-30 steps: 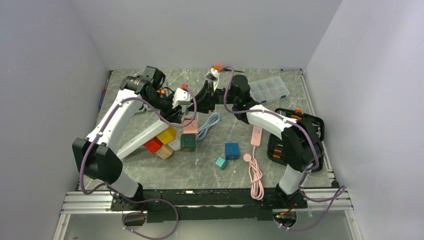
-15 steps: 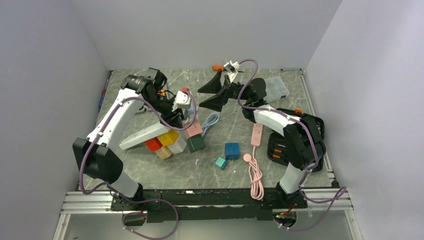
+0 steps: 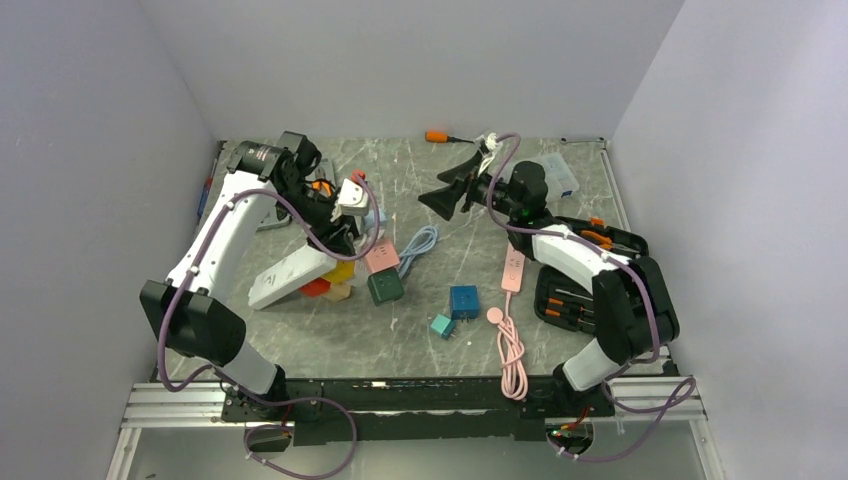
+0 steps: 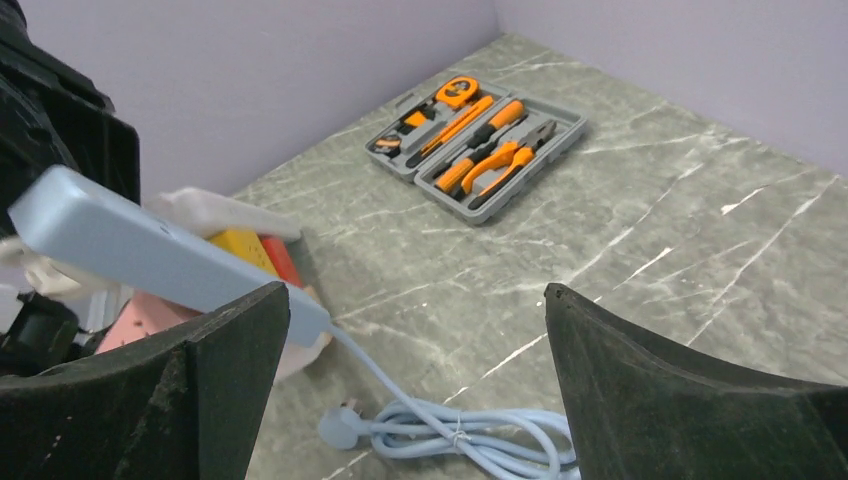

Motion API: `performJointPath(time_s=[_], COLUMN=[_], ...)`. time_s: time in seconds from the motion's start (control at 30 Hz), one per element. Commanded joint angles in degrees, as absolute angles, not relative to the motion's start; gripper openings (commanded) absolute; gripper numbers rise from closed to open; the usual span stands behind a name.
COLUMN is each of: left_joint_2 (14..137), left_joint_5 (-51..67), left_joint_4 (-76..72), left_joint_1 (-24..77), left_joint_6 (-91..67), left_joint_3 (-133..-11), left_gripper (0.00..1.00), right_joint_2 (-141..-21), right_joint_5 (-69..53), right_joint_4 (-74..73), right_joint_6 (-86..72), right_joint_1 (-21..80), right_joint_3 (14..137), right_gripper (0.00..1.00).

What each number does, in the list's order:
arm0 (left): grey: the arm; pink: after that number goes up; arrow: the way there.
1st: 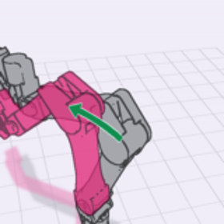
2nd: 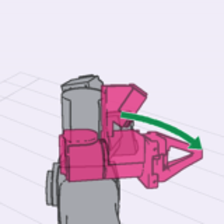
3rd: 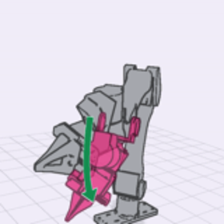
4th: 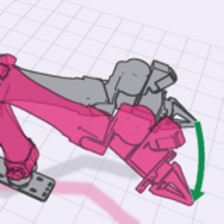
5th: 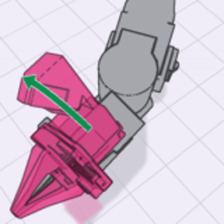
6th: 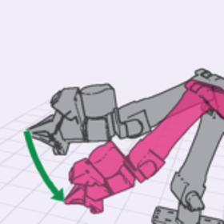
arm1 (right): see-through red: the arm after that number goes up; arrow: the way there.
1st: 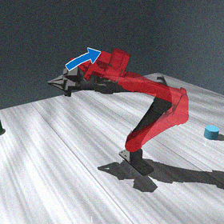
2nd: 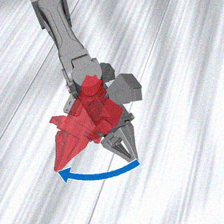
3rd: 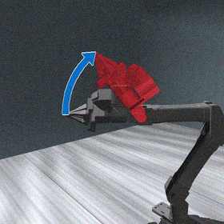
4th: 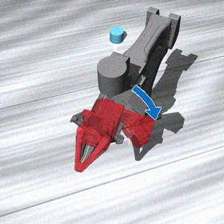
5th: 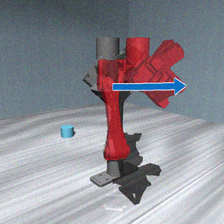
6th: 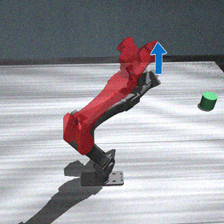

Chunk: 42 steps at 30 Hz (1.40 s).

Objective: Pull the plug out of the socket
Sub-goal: Remove the plug from the socket.

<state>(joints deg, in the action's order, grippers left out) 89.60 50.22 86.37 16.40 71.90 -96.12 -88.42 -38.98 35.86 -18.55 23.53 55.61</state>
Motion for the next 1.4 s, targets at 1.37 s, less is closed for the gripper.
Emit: performJointPath(time_s=[1.37], left_joint_2=[83.75], left_joint_5=[60.36], left_joint_4=[90.28], left_joint_1=[16.17], left_joint_6=[73.58], left_joint_3=[-102.82], left_gripper=[0.0], right_joint_2=[-110.25], right_joint_5=[-61.27], right_joint_4=[91.53], right_joint_6=[-40.83], right_joint_1=[35.26], right_joint_3=[61.18], right_gripper=[0.69])
